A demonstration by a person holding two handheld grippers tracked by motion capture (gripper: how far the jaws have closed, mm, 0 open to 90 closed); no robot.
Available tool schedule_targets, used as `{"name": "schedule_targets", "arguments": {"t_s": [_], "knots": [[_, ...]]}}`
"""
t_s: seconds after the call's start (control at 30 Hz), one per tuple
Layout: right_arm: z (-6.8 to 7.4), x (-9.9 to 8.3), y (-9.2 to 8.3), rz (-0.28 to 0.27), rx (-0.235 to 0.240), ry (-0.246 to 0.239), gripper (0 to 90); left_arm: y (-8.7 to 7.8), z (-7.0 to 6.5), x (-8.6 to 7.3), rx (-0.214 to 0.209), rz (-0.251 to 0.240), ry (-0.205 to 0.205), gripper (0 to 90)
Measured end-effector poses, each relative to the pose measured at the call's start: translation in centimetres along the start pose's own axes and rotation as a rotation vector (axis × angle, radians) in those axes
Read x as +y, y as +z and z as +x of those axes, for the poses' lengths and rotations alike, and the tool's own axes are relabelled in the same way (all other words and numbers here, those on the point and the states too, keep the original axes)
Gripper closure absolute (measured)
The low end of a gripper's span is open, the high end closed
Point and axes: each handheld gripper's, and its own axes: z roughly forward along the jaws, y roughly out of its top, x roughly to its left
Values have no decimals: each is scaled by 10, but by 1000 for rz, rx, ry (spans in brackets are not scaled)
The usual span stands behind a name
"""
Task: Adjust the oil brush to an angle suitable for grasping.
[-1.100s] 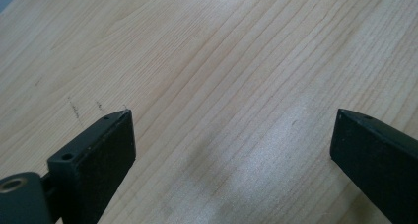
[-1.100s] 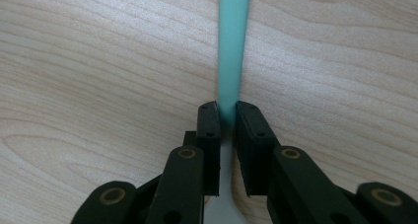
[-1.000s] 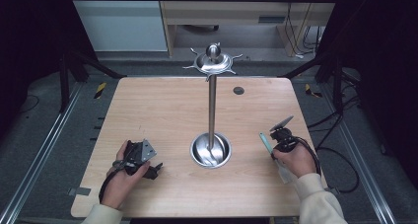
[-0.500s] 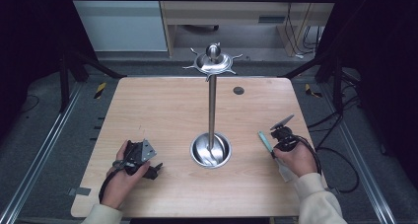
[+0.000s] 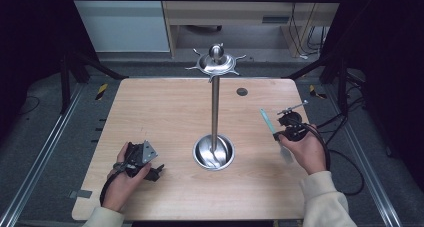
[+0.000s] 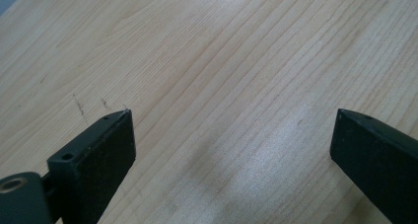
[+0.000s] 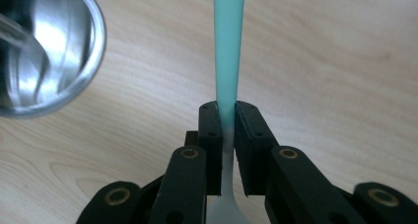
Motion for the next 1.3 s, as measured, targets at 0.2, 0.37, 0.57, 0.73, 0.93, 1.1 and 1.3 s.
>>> {"name": "schedule_targets", "arguments": {"t_s": [0.2,0.37,0.57,0.73,0.93,1.1,1.3], "knots": [[1,3,-8,-96,16,13,823,1,0,0,-2,7,6,31],[1,2,-9,-151,15,42,823,1,1,-1,2,3,-2,31],[3,-4,-15,-233,35,58,823,0,1,0,-1,-3,-6,31],[7,-11,-25,-305,47,50,823,0,0,1,0,-6,0,31],[11,-15,-44,-379,70,48,823,0,1,1,-3,-10,-6,31],[15,-15,-62,-442,88,43,823,0,0,2,-7,-7,-1,31],[19,-14,-72,-475,103,37,823,0,1,1,-7,-9,-4,31]]}}
